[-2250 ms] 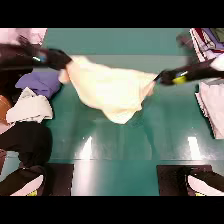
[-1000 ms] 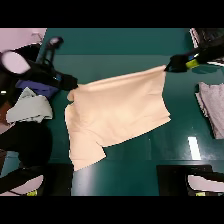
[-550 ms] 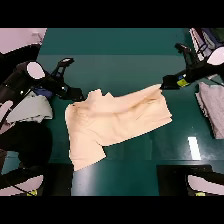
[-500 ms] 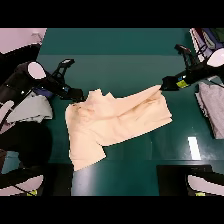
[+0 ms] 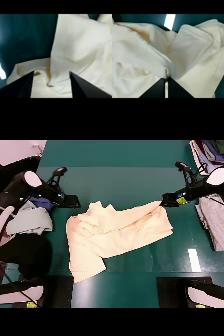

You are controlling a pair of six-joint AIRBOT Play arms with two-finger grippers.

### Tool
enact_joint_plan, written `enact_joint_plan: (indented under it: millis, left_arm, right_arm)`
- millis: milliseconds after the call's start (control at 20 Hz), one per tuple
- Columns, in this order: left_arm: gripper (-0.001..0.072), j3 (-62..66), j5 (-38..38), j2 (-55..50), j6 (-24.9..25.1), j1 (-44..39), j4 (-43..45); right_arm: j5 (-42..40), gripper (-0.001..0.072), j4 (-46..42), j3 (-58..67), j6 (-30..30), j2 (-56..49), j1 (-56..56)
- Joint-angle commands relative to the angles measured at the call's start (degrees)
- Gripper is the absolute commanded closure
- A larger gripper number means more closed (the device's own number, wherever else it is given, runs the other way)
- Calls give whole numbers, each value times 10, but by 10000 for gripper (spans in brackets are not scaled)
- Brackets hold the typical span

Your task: Fold the shirts.

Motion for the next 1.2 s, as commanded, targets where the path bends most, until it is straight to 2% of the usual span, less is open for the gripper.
enact_joint_plan:
  millis: [0, 300, 450, 500, 550, 600, 850, 1150]
  left_arm:
    - [183, 1, -8, -62, 33, 6, -106]
    - [183, 1, -89, -95, 37, 6, -84]
    - [186, 1, -103, -95, 39, 6, -84]
    - [336, 1, -101, -94, 39, 6, -84]
    - [556, 2, -97, -93, 39, 6, -84]
    - [675, 2, -93, -92, 39, 6, -85]
    - [680, 91, -84, -32, 25, 7, -50]
    - [679, 327, -65, 174, -9, 7, 109]
  right_arm:
    - [-1, 694, 0, -2, 0, 1, 0]
    - [-2, 694, 0, -2, 0, 1, 0]
    - [-2, 694, 0, -2, 0, 1, 0]
    - [-2, 694, 0, -2, 0, 1, 0]
    - [-2, 694, 0, -2, 0, 1, 0]
    - [-2, 694, 0, -2, 0, 1, 0]
    - [21, 694, -2, 54, -1, 2, 0]
    - [40, 694, -10, 317, -12, 38, 0]
